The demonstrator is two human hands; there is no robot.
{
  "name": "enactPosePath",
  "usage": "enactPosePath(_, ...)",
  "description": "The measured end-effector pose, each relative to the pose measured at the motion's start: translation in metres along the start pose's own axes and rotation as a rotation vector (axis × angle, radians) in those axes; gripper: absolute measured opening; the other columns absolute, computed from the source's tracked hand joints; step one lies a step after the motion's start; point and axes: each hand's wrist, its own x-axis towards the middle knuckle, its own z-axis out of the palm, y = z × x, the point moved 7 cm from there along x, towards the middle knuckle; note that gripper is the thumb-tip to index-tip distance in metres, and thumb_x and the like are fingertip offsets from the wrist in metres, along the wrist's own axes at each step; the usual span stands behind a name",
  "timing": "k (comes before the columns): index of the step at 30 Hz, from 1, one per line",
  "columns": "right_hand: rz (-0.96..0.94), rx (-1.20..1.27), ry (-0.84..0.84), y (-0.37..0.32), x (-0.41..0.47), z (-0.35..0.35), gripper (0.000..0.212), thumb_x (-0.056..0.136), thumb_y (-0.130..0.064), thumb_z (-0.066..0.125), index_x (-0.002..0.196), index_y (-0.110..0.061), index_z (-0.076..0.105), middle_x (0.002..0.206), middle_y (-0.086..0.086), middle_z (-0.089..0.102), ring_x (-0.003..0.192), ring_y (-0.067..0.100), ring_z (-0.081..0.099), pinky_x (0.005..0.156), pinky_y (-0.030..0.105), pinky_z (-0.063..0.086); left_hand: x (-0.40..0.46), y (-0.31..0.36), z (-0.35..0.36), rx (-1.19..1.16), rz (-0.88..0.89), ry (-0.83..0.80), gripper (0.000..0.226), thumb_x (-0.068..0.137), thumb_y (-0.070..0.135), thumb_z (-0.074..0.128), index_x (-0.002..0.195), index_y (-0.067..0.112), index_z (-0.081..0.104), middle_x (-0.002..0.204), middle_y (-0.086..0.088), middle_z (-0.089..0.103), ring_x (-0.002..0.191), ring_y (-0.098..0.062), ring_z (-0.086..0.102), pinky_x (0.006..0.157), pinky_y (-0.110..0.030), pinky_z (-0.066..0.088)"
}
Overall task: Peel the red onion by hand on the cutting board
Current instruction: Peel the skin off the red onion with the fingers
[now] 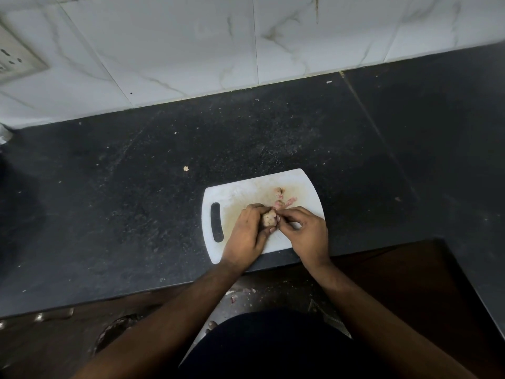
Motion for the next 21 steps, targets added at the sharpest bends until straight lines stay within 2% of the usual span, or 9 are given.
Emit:
enactPosePath(8, 0.053, -0.066, -0.009, 0.0004, 0.0029, 0.0055, 0.013, 0.084, -0.024, 0.078, 0.097, -0.023, 0.078, 0.095, -0.011, 0.076, 0.083, 0.007, 0.071, 0.074, 0.038, 0.059, 0.0003, -0.0012, 0.0015, -0.001, -0.027, -0.003, 0.035, 0.1, 0.034, 0.057, 0.124, 0.009, 0.053, 0.127, -0.007, 0.052, 0.121, -0.022, 0.054, 0.103, -0.034, 0.046)
enactPosePath(17, 0.212, -0.02, 0.02, 0.0003, 0.0014, 0.011, 0.012, 0.081, -0.021, 0.077, 0.093, -0.022, 0.078, 0.086, -0.008, 0.076, 0.078, 0.01, 0.071, 0.075, 0.039, 0.059, 0.001, 0.0004, 0.0023, 0.023, -0.017, 0.006, 0.027, 0.1, 0.023, 0.063, 0.118, 0.006, 0.055, 0.124, -0.005, 0.05, 0.114, -0.019, 0.051, 0.102, -0.029, 0.044)
enactPosePath(21, 0.275, 0.046, 0.04, 0.0055, 0.0022, 0.0094, 0.013, 0.085, -0.017, 0.078, 0.098, -0.016, 0.079, 0.084, -0.009, 0.077, 0.075, 0.001, 0.07, 0.076, 0.033, 0.06, -0.0015, 0.0027, 0.0019, 0.017, 0.01, -0.004, 0.024, 0.1, 0.019, 0.062, 0.118, 0.009, 0.052, 0.126, -0.006, 0.05, 0.114, -0.02, 0.052, 0.101, -0.031, 0.045)
